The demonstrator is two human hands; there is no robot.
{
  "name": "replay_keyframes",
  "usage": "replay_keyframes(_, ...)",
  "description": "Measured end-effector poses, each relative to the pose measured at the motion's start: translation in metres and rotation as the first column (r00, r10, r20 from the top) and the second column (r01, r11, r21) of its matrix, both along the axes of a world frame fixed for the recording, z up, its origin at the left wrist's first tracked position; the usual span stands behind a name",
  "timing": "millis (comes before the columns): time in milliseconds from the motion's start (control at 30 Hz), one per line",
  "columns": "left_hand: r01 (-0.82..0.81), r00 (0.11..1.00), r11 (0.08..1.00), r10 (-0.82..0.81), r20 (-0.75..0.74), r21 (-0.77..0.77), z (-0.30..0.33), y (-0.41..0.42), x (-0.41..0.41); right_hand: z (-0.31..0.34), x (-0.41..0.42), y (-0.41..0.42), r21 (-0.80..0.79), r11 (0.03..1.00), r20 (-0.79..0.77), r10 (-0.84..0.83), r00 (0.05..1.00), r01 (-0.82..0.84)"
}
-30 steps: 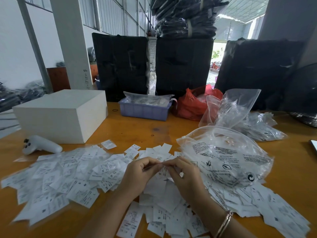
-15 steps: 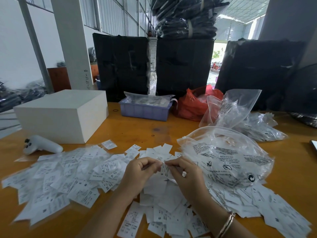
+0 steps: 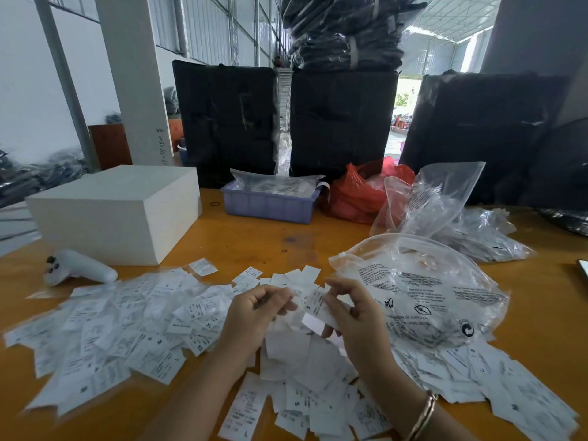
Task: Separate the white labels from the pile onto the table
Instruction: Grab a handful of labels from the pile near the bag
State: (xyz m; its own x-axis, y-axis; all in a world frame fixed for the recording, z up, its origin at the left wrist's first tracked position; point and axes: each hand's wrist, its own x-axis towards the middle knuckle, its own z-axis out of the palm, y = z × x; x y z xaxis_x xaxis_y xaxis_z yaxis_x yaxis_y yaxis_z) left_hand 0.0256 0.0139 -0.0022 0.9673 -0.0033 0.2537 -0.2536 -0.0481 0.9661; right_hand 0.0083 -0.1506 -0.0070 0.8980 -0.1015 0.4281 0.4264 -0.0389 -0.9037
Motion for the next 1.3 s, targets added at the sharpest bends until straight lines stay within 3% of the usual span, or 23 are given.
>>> replay_keyframes(133,0.007,1.0,1.0,-0.007,-0.017,-0.01,0.0,-0.001,0.0,0.001,-0.002,0.002,0.051,0.998,0.02,-0.049,0.999,0.048)
replay_keyframes(600,0.062,0.998,0.997,-0.061,-0.019,0.053,-0.003,-0.003,0.001,0.002,-0.004,0.01,-0.107,0.99,-0.039,0.086,0.995,-0.09)
replay_keyframes(967,0.137,0.991,0.988,-0.137,-0.005,0.067,-0.003,-0.001,0.001,-0.004,0.003,0.004,-0.184,0.983,-0.091,0.002,0.996,-0.019)
replay_keyframes(1200,0.097,0.993,0.985,-0.106,0.057,0.143,-0.009,0.0,0.006,-0.004,0.0,0.006,-0.352,0.935,-0.051,0.017,0.999,-0.034)
replay_keyframes(1300,0.107,0.992,0.979,-0.117,0.048,0.173,-0.01,-0.001,0.006,-0.004,0.001,0.006,-0.296,0.954,-0.066,0.029,0.997,-0.047)
